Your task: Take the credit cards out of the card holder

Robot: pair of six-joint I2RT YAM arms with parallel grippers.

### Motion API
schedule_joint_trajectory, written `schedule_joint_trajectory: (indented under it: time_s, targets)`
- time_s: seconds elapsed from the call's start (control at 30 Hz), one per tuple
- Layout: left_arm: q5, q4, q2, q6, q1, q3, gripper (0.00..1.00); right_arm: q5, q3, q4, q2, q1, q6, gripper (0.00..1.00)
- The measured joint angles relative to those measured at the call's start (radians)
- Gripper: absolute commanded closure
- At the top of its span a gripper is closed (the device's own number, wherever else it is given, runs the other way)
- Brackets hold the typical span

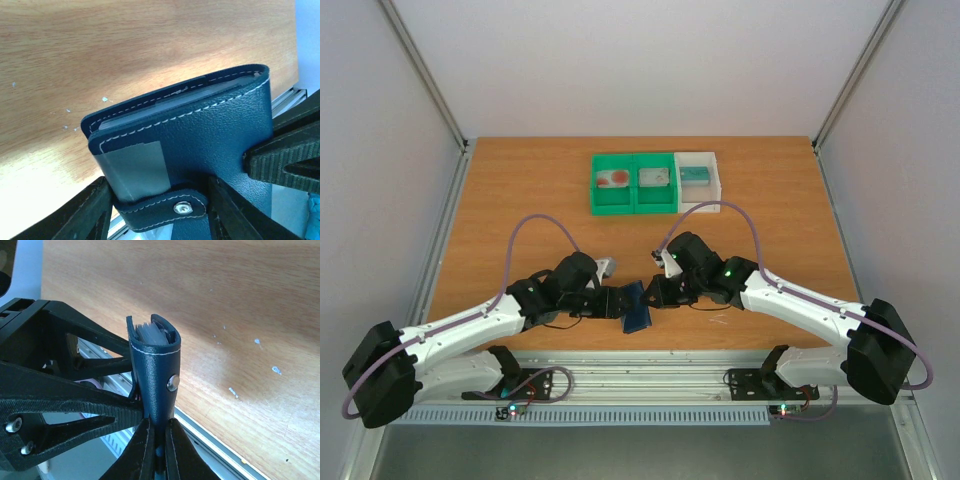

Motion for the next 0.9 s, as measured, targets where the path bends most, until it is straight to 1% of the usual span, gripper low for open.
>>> schedule_joint_trajectory:
  time_s: [0.33, 0.67, 0.8, 0.9]
  targets:
    - [-0.038, -0.031, 0.002, 0.012, -0.005, 0.014, 0.55, 0.015, 0.009, -0.011, 0.000, 0.002, -0.004, 0.99]
    - [-0.049, -0.049, 0.002, 0.027, -0.006, 0.015, 0.56, 0.027, 0.009, -0.011, 0.000, 0.002, -0.004, 0.99]
    - [-0.045, -0.047, 0.002, 0.026, -0.006, 0.016, 0.59, 0.027, 0.009, -0.009, 0.000, 0.002, -0.004, 0.99]
    - [-0.028, -0.041, 0.005, 0.022, -0.006, 0.016, 0.63, 0.027, 0.009, -0.005, 0.000, 0.002, -0.004, 0.99]
